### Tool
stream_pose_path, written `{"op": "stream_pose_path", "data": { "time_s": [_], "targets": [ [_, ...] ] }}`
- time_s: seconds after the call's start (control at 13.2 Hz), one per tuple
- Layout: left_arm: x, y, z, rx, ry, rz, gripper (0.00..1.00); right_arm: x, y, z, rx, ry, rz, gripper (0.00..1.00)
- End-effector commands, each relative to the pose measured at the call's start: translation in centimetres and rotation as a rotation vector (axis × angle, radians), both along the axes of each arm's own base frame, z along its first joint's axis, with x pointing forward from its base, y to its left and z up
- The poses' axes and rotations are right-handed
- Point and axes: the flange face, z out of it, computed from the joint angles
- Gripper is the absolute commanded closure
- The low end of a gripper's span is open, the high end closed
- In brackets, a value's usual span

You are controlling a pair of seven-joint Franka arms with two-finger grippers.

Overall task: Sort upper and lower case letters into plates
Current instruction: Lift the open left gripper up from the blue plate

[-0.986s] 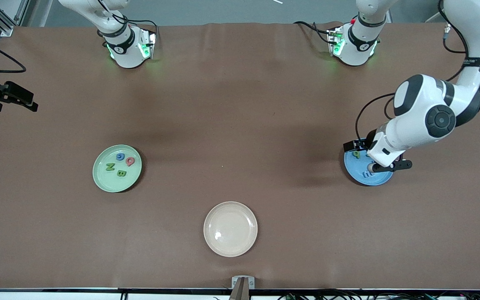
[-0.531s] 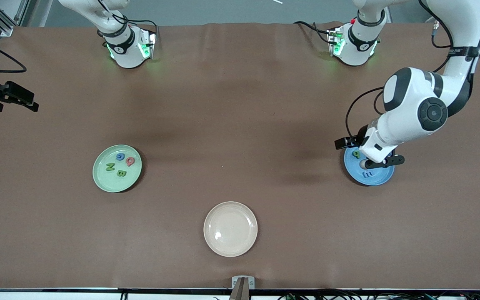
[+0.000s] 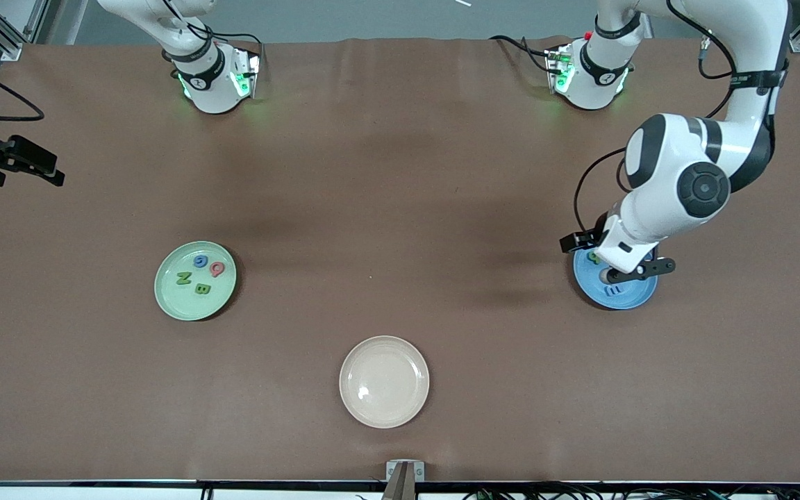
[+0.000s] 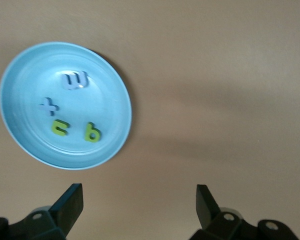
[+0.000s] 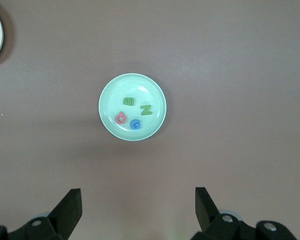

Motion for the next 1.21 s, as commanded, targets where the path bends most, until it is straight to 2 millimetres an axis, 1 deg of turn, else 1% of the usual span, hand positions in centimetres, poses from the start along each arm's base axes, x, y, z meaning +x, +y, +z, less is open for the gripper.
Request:
{"op": "stream_pose_path", "data": {
  "time_s": [0.0, 0.08, 0.15, 0.23, 0.3, 0.45, 0.53, 0.61, 0.91, 0.99, 1.14],
  "targets": [
    [0.2, 2.9, 1.7, -0.019, 0.001, -0.019, 0.01, -0.8, 0.0, 0.4, 0.013, -0.015, 0.009, 0.0],
    [0.7, 4.2, 2.2, -0.017, 0.013, -0.036, 0.01, -0.7, 0.0, 0.5, 0.006, -0.018, 0.011, 0.0],
    [0.8, 5.0, 2.0, -0.011, 0.043, -0.052, 0.01, -0.7, 0.1, 0.5, 0.002, -0.019, 0.012, 0.0],
    [1.1, 6.2, 2.1, -0.014, 0.05, -0.058, 0.01, -0.7, 0.1, 0.6, 0.0, -0.025, 0.014, 0.0],
    [1.1, 6.6, 2.2, -0.017, 0.051, -0.071, 0.01, -0.7, 0.0, 0.6, -0.009, -0.024, 0.014, 0.0],
    [1.0, 8.1, 2.1, -0.011, 0.062, -0.078, 0.01, -0.7, 0.1, 0.6, -0.029, -0.023, 0.02, 0.0],
    [1.0, 8.3, 2.1, -0.01, 0.07, -0.098, 0.01, -0.7, 0.0, 0.6, -0.029, -0.023, 0.019, 0.0],
    [1.0, 9.1, 2.0, -0.009, 0.072, -0.093, 0.01, -0.7, 0.0, 0.6, -0.029, -0.021, 0.019, 0.0],
    [0.8, 10.2, 2.2, -0.013, 0.079, -0.115, 0.01, -0.8, -0.1, 0.5, -0.015, -0.015, 0.011, 0.0],
    [0.8, 11.3, 2.1, -0.006, 0.082, -0.11, 0.01, -0.8, 0.0, 0.4, -0.015, -0.012, 0.013, 0.0],
    [0.7, 11.0, 2.2, -0.01, 0.08, -0.132, 0.01, -0.8, 0.0, 0.4, -0.015, -0.01, 0.014, 0.0]
  ]
}}
